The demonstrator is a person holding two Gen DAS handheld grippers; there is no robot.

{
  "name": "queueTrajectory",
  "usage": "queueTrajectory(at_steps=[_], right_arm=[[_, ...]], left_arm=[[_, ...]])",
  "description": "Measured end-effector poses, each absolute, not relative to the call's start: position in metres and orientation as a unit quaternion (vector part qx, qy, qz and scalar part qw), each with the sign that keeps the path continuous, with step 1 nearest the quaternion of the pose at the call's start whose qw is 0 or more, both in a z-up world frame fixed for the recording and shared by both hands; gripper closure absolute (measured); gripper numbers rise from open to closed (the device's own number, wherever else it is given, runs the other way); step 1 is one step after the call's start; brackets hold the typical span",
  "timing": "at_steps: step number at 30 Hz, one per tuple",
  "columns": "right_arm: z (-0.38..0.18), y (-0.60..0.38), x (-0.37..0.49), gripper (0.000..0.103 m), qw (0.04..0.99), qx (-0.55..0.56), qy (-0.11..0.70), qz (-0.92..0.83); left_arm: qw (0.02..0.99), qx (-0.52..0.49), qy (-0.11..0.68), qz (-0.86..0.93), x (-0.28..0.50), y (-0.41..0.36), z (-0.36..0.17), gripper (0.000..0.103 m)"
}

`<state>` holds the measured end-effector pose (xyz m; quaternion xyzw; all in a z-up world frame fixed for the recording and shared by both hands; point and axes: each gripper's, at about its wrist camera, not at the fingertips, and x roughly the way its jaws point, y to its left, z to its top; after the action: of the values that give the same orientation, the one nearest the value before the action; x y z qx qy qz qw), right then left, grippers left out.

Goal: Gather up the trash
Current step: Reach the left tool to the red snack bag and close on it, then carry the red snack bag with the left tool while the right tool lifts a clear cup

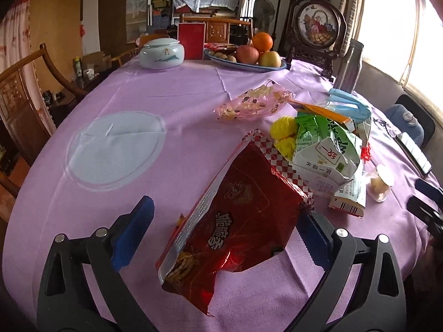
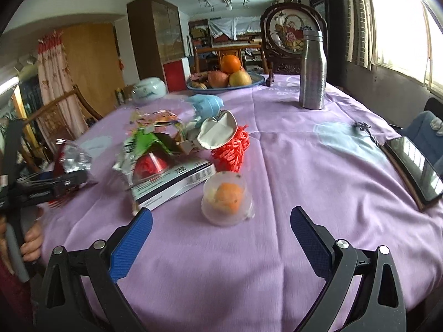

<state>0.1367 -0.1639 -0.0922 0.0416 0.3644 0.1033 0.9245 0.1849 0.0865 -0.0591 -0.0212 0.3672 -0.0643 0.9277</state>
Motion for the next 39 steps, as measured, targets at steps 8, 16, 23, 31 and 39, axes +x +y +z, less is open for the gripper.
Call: queueTrajectory(at_steps=[8,16,23,31,39], right_arm=[[-0.115,-0.151,0.184,0.053,0.895,0.033,0.433,0.096],[-0.088,-0.181,0.134,0.053,0.924,0.074,0.362,0.102],[-0.089,-0.206,0.108,0.053,0.92,0.119,0.359,0.106],[-0.077,-0.232,0.08,0.053,0.928,0.137,0.332,0.1],[-0.074,-0.283,0.032,0.053,0.935,0.156,0.311,0.067]], left_arm=[[0.924,-0.051,0.373,-0.073,0.187,0.095,-0.061,0.01],[0.927,-0.039,0.364,-0.079,0.169,0.094,-0.057,0.032],[0.935,-0.055,0.34,-0.081,0.144,0.101,-0.037,0.038],[0.943,-0.038,0.313,-0.103,0.119,0.082,-0.001,0.038],[0.94,-0.017,0.3,-0.163,0.097,0.021,0.016,0.038]])
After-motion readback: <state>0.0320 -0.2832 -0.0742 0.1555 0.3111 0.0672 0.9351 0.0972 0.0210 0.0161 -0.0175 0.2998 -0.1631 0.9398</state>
